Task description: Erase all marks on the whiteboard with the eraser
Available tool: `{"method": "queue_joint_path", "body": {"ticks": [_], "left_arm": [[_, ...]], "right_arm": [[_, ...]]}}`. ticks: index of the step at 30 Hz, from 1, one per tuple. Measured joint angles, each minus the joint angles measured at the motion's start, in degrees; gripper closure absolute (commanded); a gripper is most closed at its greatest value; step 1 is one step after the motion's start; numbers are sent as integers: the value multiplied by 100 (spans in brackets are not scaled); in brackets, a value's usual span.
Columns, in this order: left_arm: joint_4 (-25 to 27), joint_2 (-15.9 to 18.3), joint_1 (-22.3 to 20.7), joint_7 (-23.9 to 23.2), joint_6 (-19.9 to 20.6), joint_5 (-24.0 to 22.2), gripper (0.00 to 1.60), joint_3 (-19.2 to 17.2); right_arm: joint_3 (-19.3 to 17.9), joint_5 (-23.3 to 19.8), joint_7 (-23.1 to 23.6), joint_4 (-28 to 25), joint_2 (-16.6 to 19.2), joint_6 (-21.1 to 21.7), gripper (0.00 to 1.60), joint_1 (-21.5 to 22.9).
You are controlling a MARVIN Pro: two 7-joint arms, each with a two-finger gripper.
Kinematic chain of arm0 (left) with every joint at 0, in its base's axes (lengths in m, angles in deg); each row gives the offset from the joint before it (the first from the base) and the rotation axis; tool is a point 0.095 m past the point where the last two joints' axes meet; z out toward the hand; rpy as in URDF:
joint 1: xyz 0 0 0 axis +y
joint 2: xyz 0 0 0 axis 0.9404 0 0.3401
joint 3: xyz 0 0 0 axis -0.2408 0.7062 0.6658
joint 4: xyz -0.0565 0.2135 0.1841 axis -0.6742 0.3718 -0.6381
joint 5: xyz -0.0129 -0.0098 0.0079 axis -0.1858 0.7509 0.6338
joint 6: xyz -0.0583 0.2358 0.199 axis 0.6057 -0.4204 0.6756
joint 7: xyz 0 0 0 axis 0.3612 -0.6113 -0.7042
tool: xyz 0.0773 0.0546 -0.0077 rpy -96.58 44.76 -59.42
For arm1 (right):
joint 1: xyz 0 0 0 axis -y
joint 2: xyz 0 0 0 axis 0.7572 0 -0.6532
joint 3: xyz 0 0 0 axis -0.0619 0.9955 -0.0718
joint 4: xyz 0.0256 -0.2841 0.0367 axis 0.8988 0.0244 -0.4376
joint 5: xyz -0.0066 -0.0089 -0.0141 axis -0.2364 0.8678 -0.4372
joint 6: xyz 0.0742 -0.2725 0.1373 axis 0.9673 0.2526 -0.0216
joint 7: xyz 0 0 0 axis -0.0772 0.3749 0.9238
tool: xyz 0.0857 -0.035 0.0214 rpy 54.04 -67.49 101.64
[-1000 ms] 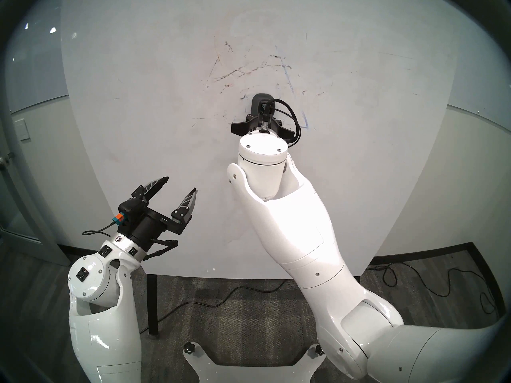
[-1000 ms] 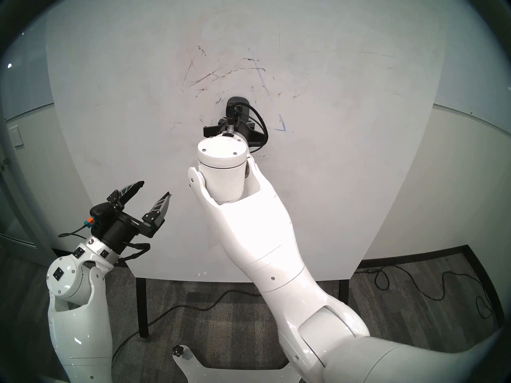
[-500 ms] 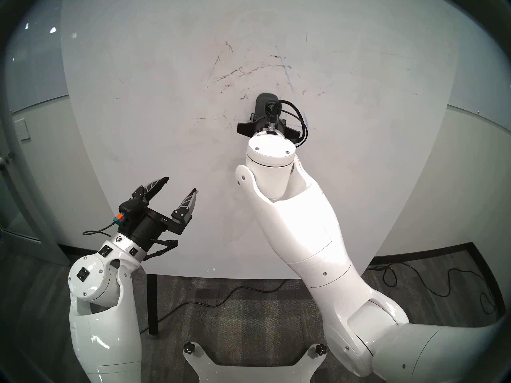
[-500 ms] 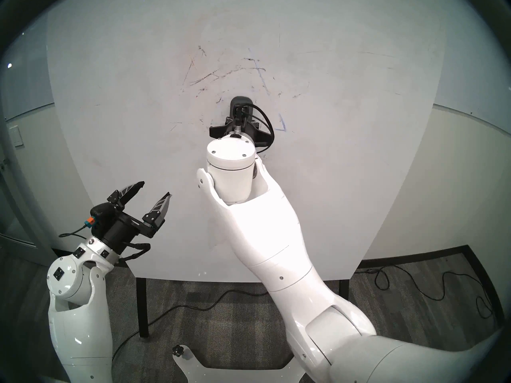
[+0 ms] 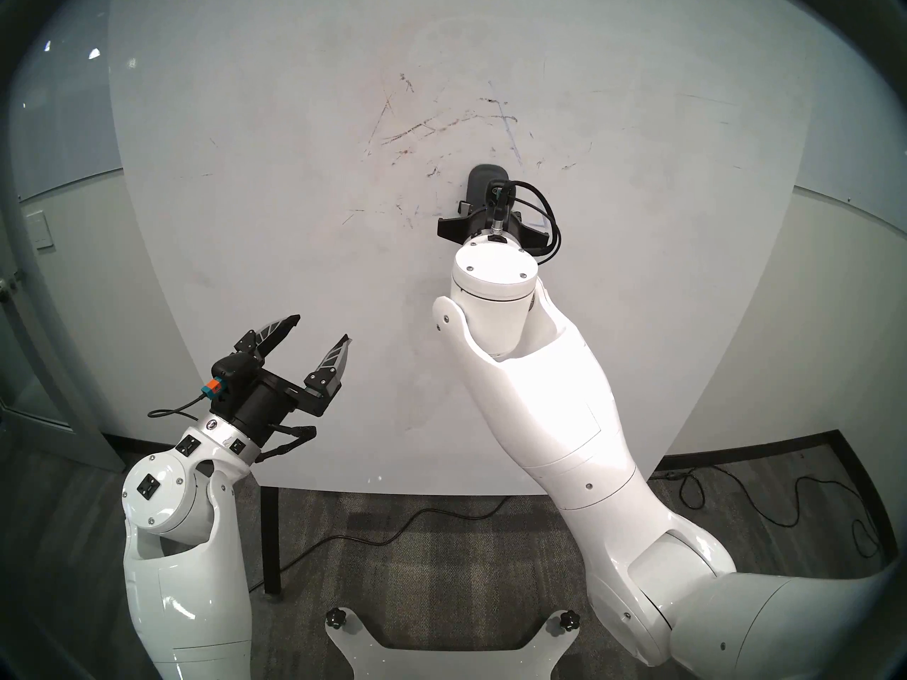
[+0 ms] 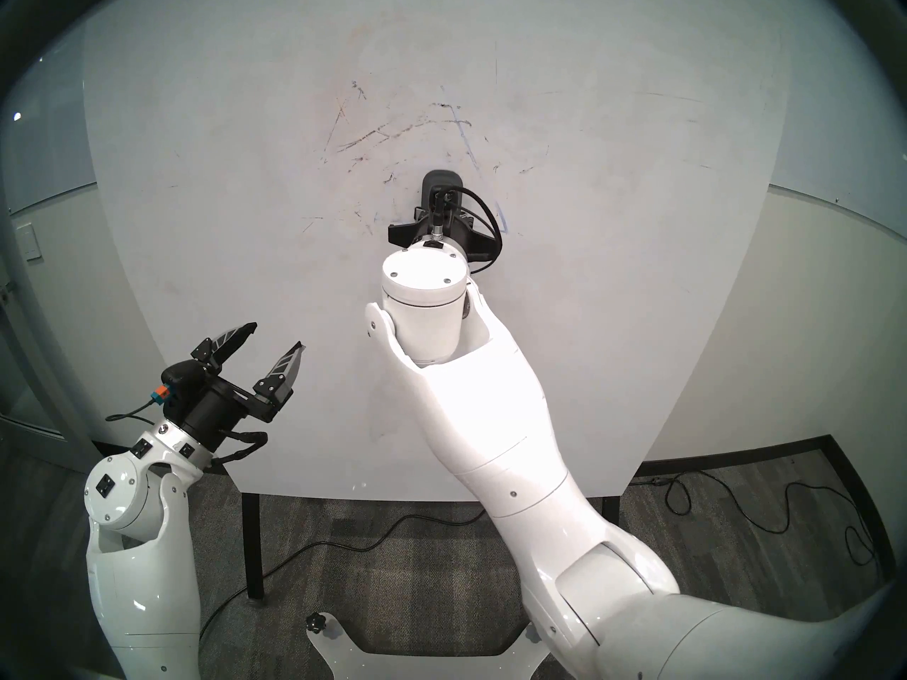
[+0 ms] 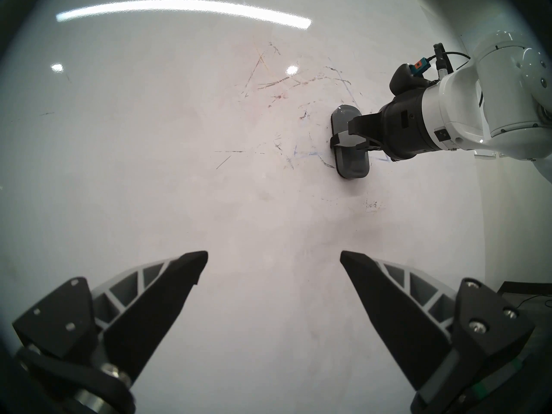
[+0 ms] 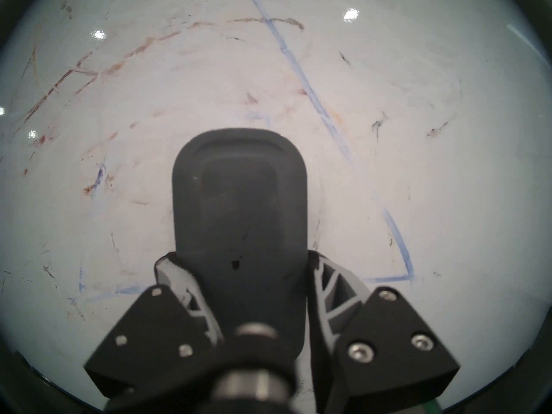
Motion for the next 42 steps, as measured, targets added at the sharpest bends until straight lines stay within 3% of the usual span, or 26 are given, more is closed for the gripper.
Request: {"method": "queue_joint_path", "body": {"ticks": [28, 42], "left_arm": [[-43, 4, -27, -3, -2, 0, 0, 0], [-47, 6, -34, -5, -5, 0, 0, 0]], "right_arm": [[-213, 159, -404, -96, 549, -288, 160, -52], [-740, 284, -868, -51, 988, -503, 160, -54]]}}
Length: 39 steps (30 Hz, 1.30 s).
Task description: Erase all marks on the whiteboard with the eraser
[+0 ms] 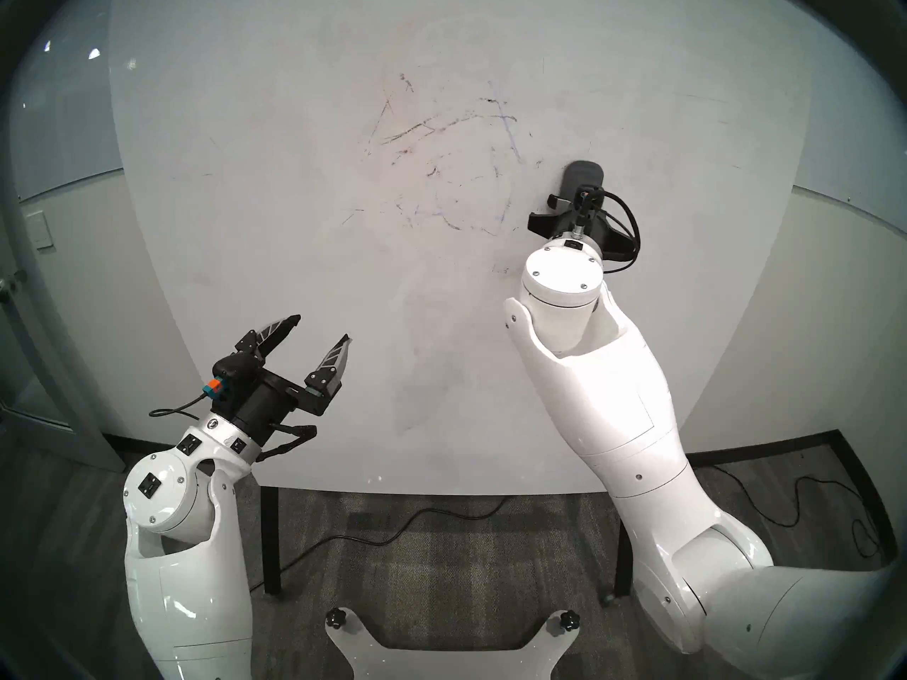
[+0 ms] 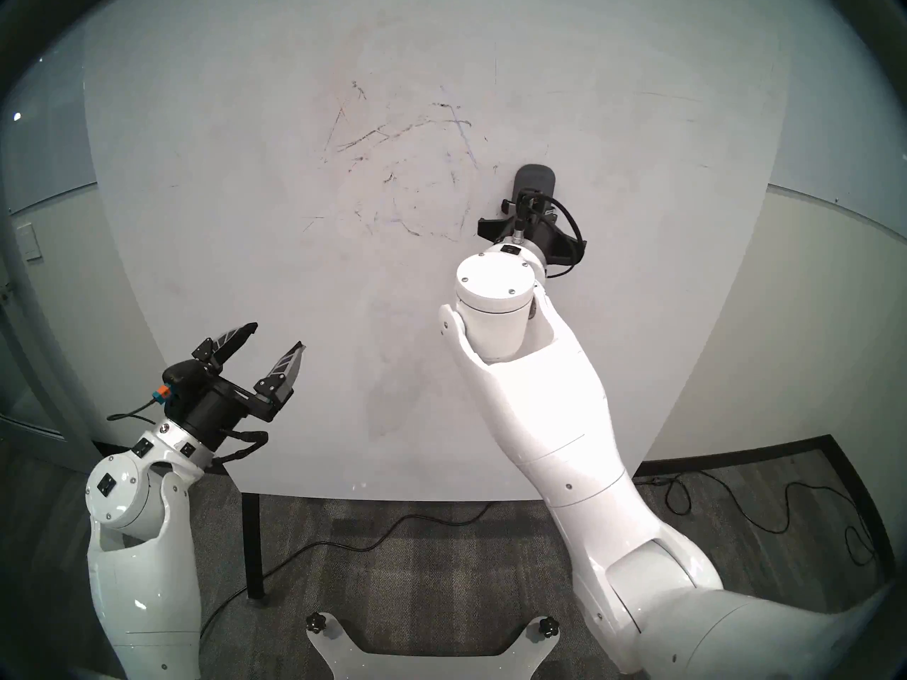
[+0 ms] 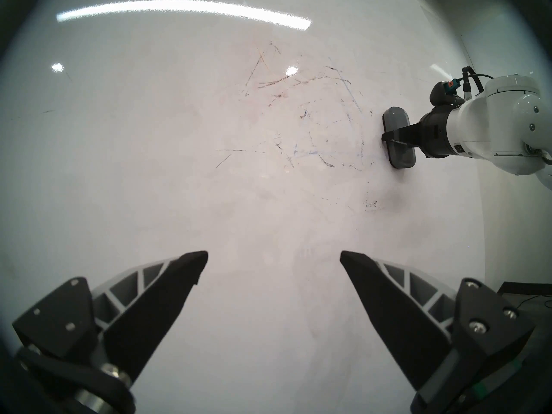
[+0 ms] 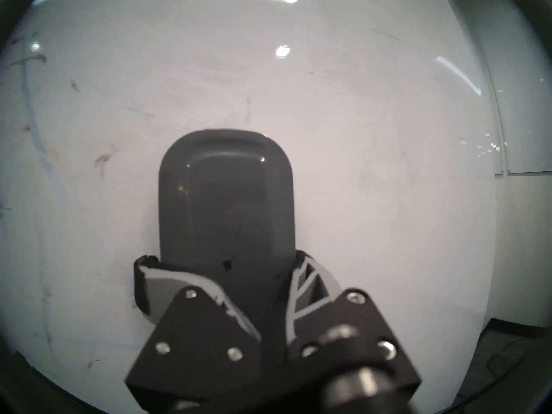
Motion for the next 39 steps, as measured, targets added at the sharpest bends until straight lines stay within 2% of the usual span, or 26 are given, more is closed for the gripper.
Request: {"method": "queue_joint_path", "body": {"ticks": [7, 10, 15, 24, 34, 39], "left_arm": [[10, 0, 0, -2, -3, 0, 0, 0], [23, 0, 3, -2, -4, -1, 0, 0], [55, 0, 15, -2, -4, -3, 0, 0], [81, -1, 50, 3, -4, -4, 0, 0], [88, -1, 66, 5, -4, -4, 0, 1], [88, -1, 67, 5, -4, -4, 0, 1]], "right_arm": [[-456, -155, -61, 67, 253, -70, 160, 31], [-638, -311, 91, 68, 315, -71, 160, 40], [-709, -557, 417, 16, 436, -50, 160, 48], [-681, -778, 828, -100, 753, 58, 160, 21], [-547, -787, 902, -299, 884, 126, 160, -89], [-341, -792, 901, -538, 870, 194, 160, -183]]}}
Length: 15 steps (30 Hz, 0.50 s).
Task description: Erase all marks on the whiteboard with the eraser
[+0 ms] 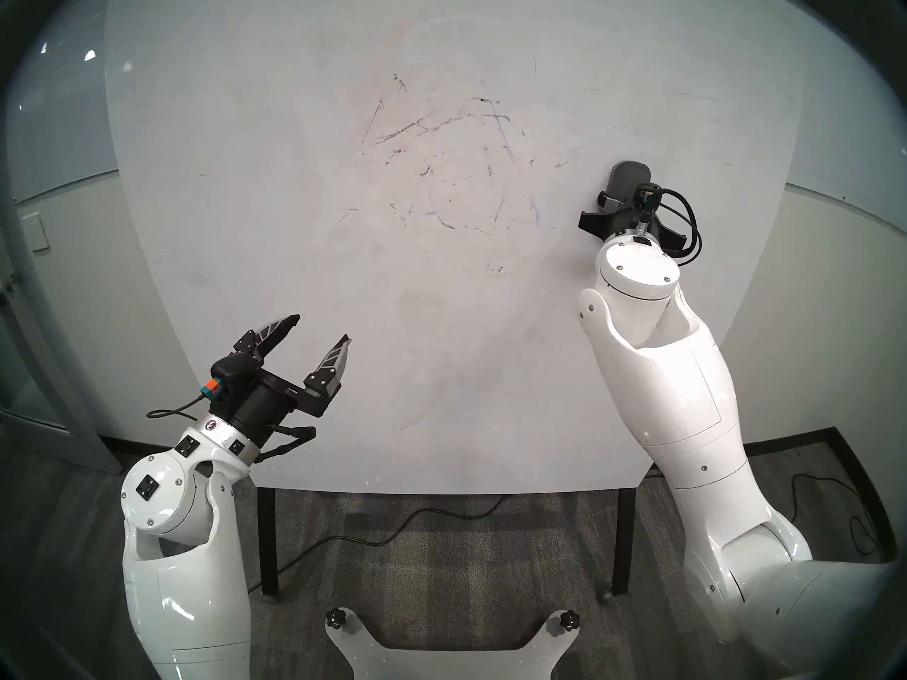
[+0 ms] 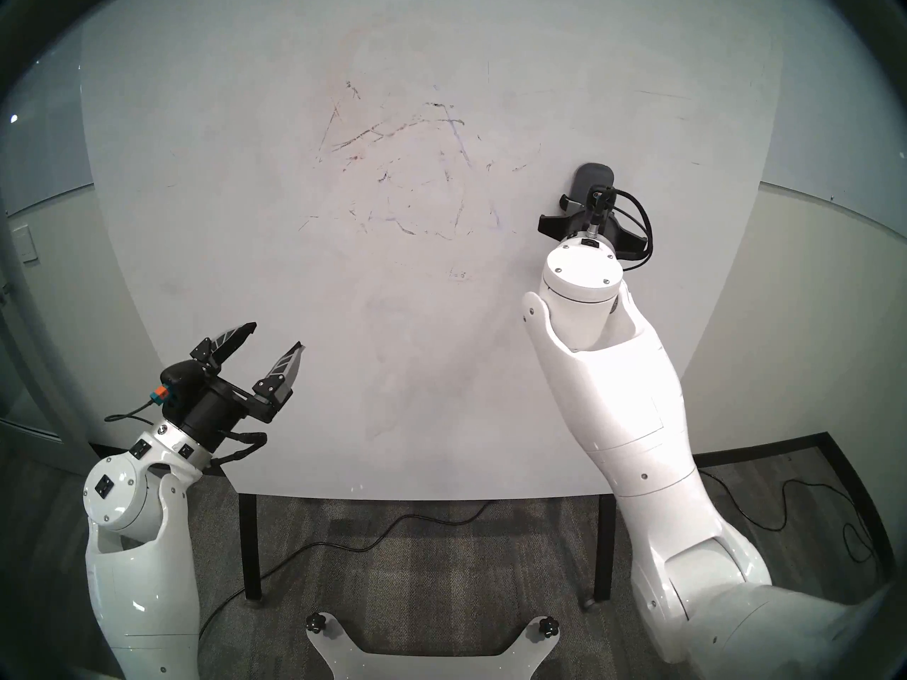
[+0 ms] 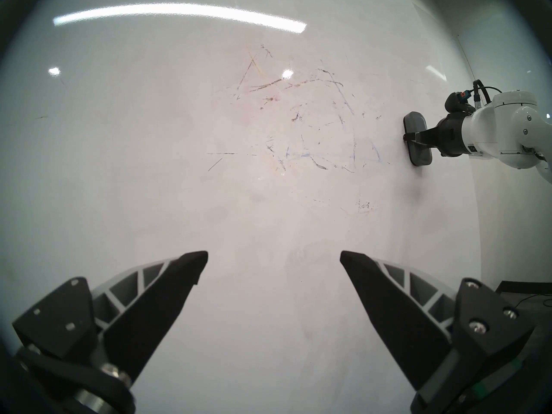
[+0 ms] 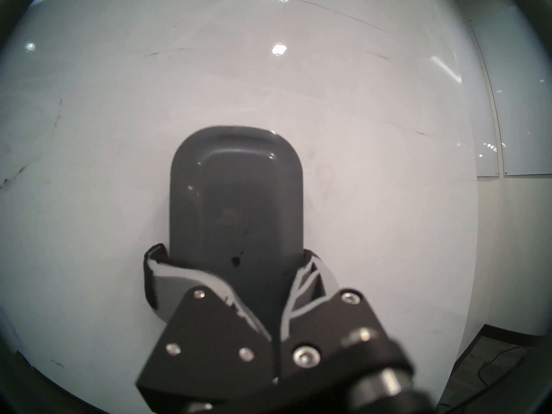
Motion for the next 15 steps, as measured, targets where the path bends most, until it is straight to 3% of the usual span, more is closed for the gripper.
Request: {"method": "queue_joint_path", "body": {"ticks": [15], "left_arm": [[0, 0, -2, 0, 0, 0, 0, 0]], "right_arm": [[555, -117, 97, -287, -110, 243, 160, -56]]}}
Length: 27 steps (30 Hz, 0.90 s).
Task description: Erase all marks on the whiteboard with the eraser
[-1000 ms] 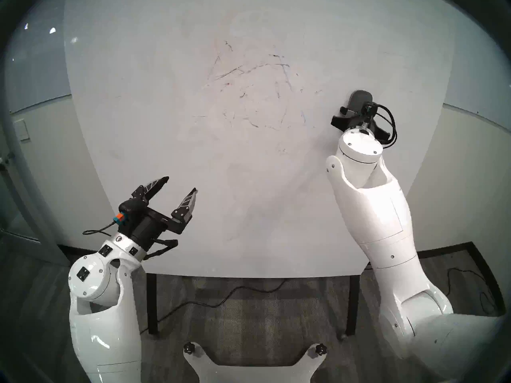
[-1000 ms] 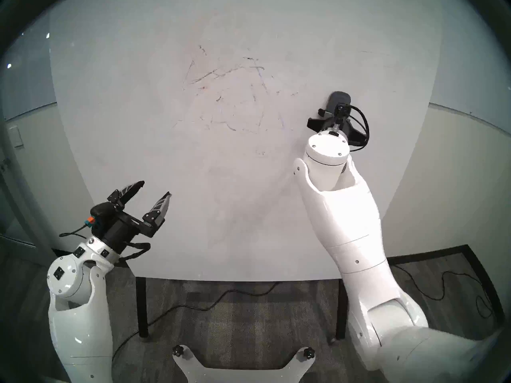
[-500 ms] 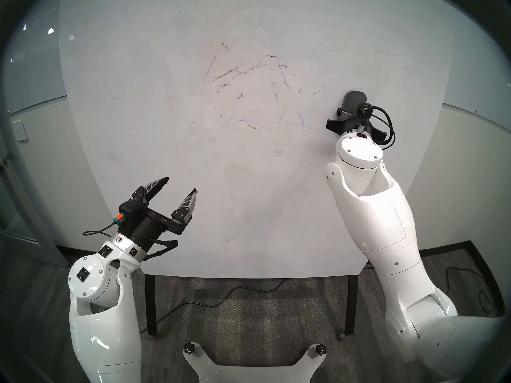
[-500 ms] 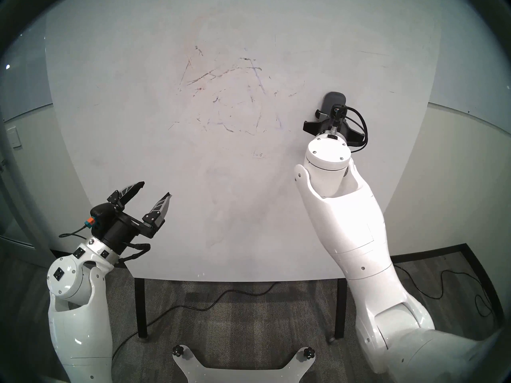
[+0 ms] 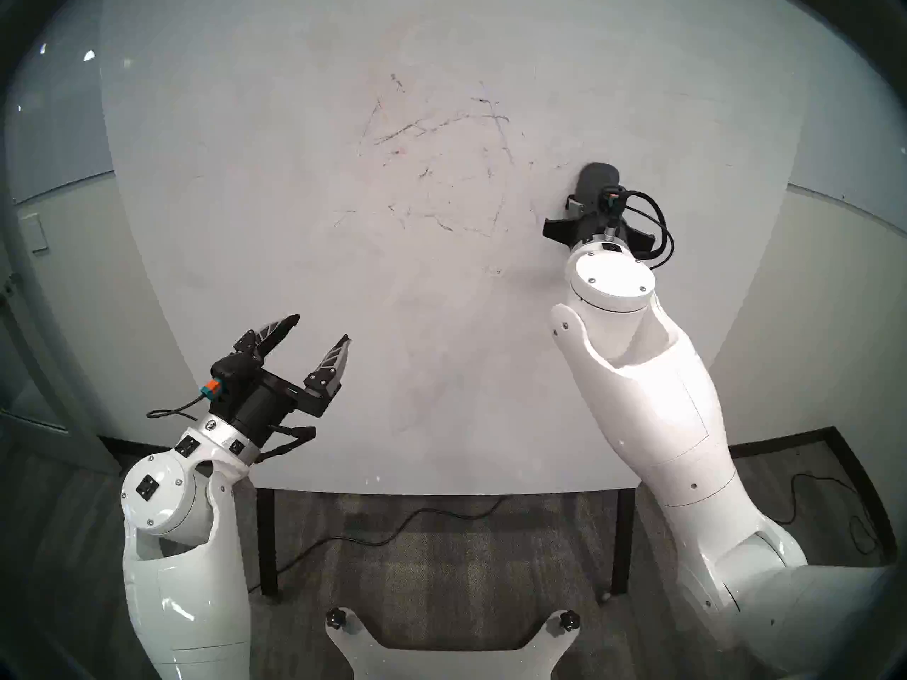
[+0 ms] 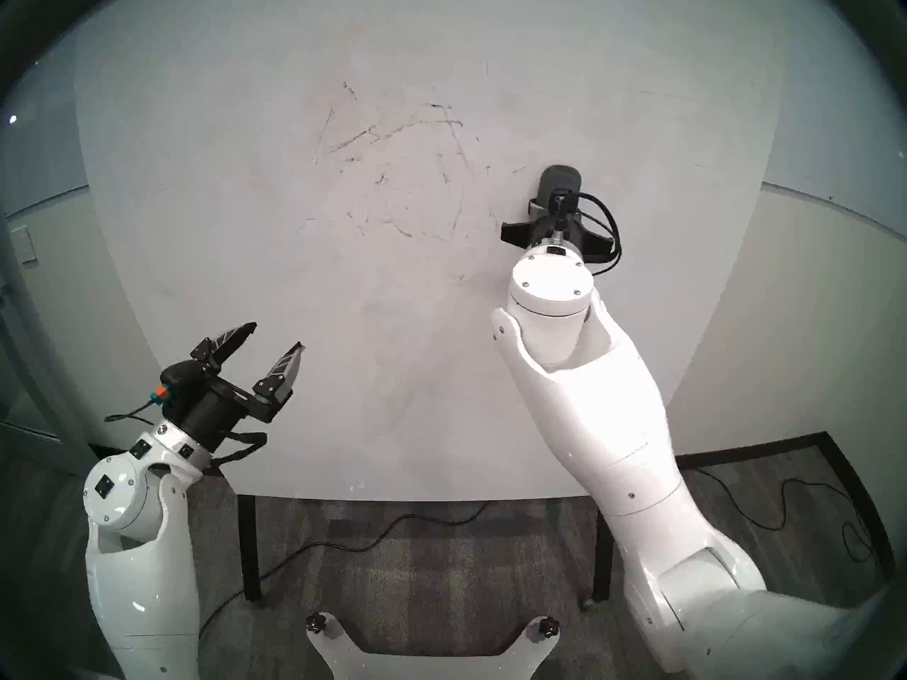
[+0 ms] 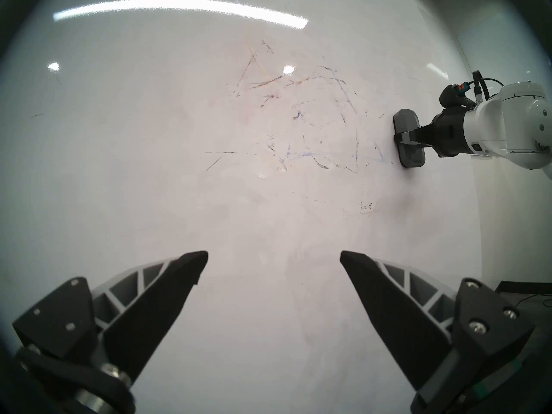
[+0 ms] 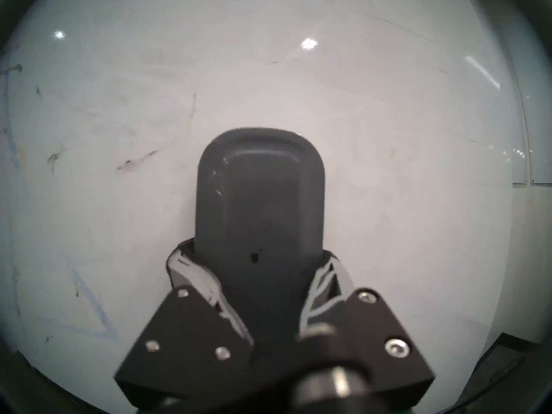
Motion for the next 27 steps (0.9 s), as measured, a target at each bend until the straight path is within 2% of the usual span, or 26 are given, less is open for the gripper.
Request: {"method": "queue_joint_path", "body": {"ticks": [12, 27], "left_arm": [[5, 0, 0, 6, 0, 0, 0, 0], [10, 0, 1, 15, 0, -1, 0, 2]], "right_arm": [[425, -385, 424, -335, -68, 328, 160, -211], [410, -406, 469, -370, -73, 383, 160, -206]]}}
